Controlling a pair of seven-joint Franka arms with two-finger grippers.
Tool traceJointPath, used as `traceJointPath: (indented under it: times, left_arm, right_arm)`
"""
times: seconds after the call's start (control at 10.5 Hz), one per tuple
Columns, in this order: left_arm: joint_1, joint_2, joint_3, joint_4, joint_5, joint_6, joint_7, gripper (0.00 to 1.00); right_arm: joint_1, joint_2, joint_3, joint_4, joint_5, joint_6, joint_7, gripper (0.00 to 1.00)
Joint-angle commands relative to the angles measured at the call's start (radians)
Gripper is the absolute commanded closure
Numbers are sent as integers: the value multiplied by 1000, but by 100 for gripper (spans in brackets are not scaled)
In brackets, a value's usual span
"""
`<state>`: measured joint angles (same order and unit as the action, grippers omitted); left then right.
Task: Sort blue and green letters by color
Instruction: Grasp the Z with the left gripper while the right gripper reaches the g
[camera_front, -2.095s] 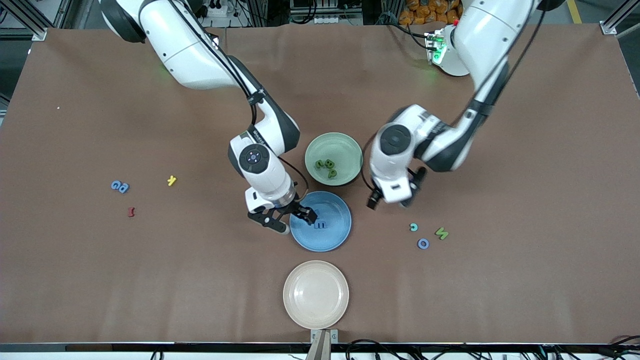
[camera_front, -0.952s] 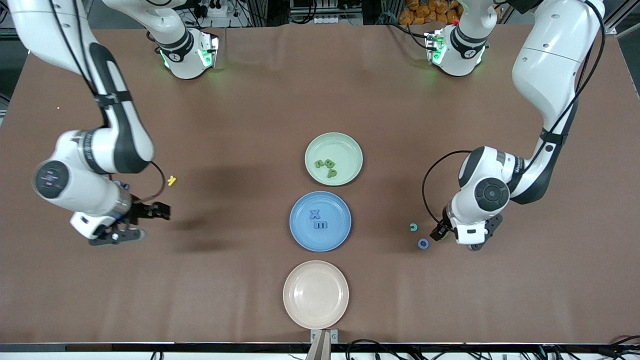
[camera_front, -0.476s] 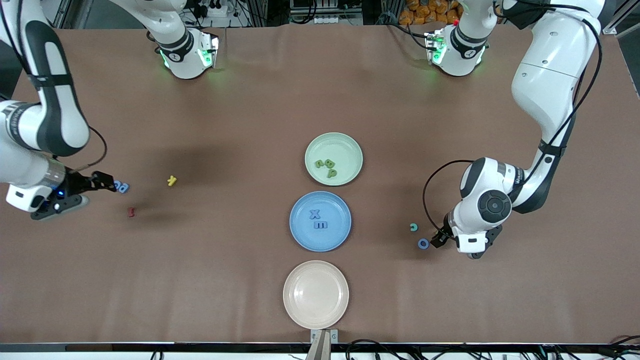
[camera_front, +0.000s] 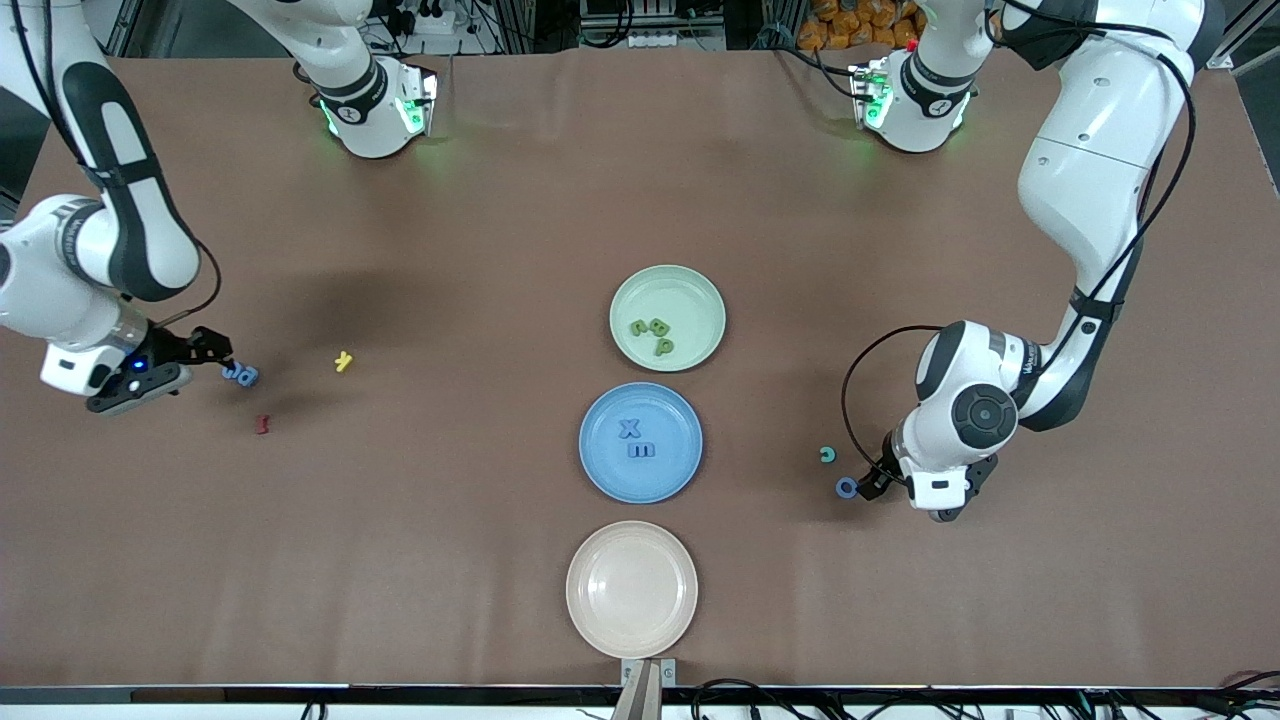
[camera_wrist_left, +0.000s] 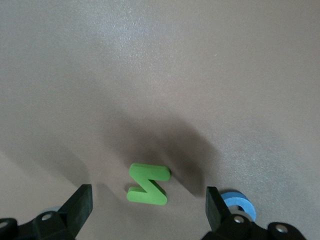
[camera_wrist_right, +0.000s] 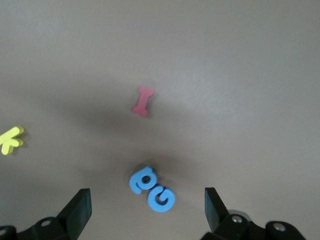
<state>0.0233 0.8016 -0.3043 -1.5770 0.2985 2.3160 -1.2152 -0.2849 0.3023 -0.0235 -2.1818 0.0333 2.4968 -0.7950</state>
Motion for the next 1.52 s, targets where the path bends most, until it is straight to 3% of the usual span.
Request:
traceJointPath:
  times: [0.0,0.19,0.29,0.38,0.48,0.95,1.05,1.14,1.24,1.43]
  left_arm:
    - [1,16,1,23,-13,6,28,0]
    - [1,21,2,23,-13,6,35,0]
    - [1,24,2,23,-13,16,34,26]
    - [1,25,2,23,-13,20,28,83]
    - [1,27,4,23,-15,20,19,100]
    - [1,30,4,23,-15,26,13,100]
    - [1,28,2,23,-15,26,13,100]
    - [1,24,2,23,-15,26,13,100]
    - [-3,21,2,25,-13,26,17,100]
    - [-8,5,-6,34,-13,26,16,100]
  right_arm:
    - [-31,9,14,-65,-25,43,-32,0]
    - [-51,43,14,-91,-53,117,-40,0]
    - [-51,61,14,-93,-53,143,-49,0]
    - [-53,76,14,-95,-53,169,-61,0]
    - [-59,92,14,-93,-53,191,-72,0]
    - [-94,136,14,-95,-53,266,-136,2]
    - [-99,146,14,-95,-53,281,-147,9]
    - [-102,147,14,-95,-53,281,-159,40]
    - [-100,147,14,-93,-53,281,-161,59]
    - [-100,147,16,-92,-49,283,-159,71]
